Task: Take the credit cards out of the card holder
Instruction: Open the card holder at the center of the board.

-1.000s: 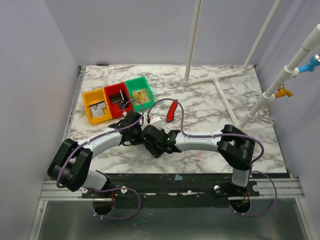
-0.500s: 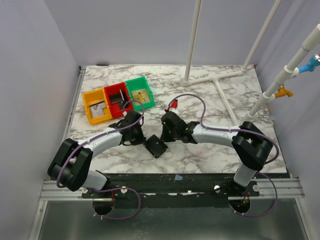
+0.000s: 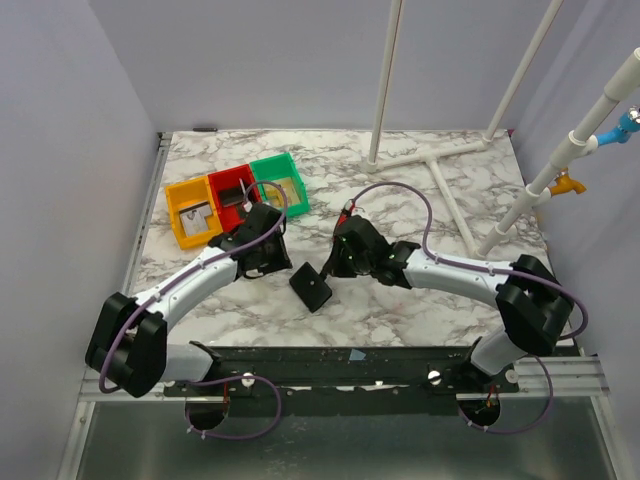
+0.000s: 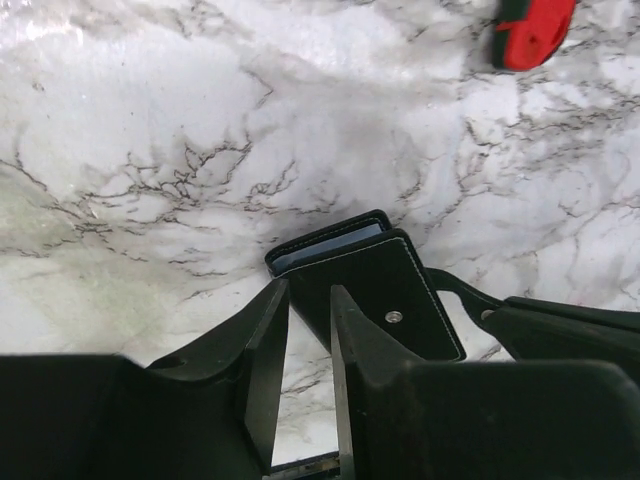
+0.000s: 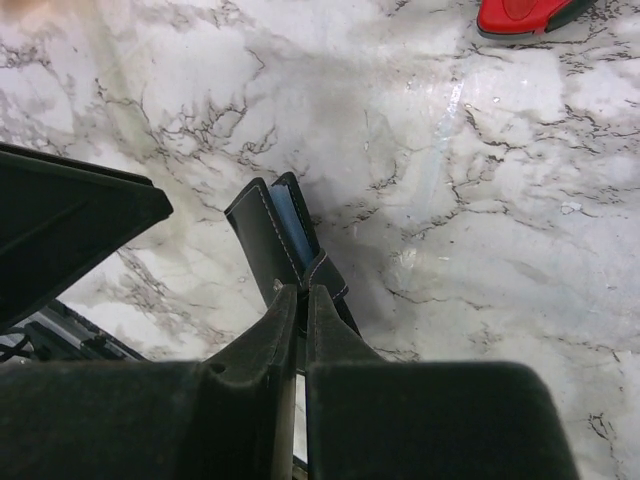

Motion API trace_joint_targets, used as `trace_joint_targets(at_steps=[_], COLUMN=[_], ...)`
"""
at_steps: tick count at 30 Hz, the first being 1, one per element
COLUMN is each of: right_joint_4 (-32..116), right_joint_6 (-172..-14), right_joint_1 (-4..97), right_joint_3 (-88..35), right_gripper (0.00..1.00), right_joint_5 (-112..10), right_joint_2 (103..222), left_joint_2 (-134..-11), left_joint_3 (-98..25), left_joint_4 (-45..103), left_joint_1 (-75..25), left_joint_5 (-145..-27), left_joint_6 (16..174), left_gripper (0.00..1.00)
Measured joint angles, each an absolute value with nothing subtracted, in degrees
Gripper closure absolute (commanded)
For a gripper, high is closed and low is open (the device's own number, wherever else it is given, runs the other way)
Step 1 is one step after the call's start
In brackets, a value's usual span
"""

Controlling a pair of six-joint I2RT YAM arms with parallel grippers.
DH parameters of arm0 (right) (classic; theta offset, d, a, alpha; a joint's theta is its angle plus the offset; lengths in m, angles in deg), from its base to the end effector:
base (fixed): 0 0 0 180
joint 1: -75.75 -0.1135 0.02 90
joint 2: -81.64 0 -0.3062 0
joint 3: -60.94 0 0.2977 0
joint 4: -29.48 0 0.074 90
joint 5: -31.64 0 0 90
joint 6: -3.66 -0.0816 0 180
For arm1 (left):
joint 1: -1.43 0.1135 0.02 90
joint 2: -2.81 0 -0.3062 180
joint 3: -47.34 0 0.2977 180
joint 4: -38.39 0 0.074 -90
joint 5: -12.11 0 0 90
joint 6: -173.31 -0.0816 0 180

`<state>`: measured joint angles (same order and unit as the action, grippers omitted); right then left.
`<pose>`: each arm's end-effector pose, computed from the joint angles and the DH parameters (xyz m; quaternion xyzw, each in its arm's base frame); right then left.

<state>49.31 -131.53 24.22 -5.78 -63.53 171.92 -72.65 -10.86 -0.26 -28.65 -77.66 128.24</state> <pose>0.2591 0.3142 0.1940 -0.0329 0.9171 0.2678 0.2936 0.2724 -0.1574 0.1927 -0.1241 0.9480 -0.1769 0.2337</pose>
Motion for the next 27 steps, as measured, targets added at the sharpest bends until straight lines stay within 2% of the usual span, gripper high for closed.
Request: trace_joint_targets(at_steps=[12,19,27], right_joint_4=[51.19,51.15,51.17], right_joint_6=[-132.88,-132.99,-132.97], right_joint_1=[24.39,24.39,24.39], right_joint_3=[-3.18,-2.65,-1.91], right_gripper=[0.99,0.99,0.99], right_joint_5=[-64.97,-64.95,-64.93], right_joint_2=[168.73,166.15,164.40], left_joint_2=[-73.28,-77.26,-77.94], left_joint_3=[-14.68,-17.02,-16.98], left_joint_4=[-2.45,-2.03,-2.08], left_joint_1=[-33.81,-38.21,-38.93], left_joint_5=[-77.62,-77.62,-77.40], left_joint_6=[128.87,132.41,135.19], left_gripper=[0.59,0.57,0.53])
